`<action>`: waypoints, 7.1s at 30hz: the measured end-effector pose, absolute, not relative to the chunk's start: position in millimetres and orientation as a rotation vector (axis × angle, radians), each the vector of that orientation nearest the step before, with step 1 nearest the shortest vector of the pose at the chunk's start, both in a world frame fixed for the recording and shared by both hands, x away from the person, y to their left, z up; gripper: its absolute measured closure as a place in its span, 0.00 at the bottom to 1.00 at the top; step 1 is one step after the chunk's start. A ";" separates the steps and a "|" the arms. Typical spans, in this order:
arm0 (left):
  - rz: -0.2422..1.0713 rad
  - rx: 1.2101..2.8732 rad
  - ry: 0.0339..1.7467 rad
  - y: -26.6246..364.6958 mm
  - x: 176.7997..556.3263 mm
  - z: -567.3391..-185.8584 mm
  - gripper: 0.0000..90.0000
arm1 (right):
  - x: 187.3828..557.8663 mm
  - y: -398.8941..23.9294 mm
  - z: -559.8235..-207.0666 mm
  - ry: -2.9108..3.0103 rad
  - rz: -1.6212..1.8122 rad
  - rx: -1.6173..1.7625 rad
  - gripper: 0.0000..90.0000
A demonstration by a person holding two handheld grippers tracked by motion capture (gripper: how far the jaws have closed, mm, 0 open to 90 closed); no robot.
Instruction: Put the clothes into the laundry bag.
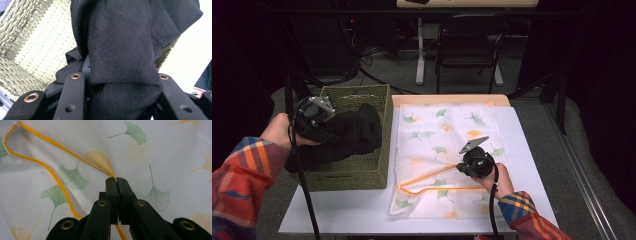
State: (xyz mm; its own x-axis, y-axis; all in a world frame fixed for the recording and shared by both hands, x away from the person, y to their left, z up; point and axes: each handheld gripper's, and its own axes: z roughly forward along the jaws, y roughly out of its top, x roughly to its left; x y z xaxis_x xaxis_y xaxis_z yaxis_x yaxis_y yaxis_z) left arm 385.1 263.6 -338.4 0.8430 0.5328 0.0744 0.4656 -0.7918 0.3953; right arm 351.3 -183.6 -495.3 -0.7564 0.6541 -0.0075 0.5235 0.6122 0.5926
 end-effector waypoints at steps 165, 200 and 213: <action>0.012 2.407 0.754 43.1 303.5 -506.2 0.57 | 347.3 -189.4 -453.6 2.478 0.996 1.060 0.99; 0.070 2.367 0.697 39.0 294.6 -499.1 0.69 | 344.8 -186.9 -448.0 2.456 1.023 1.082 0.99; 0.132 2.318 0.815 5.4 316.2 -506.6 0.57 | 339.5 -182.6 -451.0 2.480 1.033 1.073 0.99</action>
State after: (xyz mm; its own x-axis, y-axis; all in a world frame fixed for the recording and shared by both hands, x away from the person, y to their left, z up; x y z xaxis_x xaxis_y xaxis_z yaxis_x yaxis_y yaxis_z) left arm 316.2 5.4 -506.6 0.7998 0.5885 -0.1184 0.5208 -0.5823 0.6242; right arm 339.5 -182.6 -451.0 -0.6983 0.7141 0.0494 0.5380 0.4780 0.6944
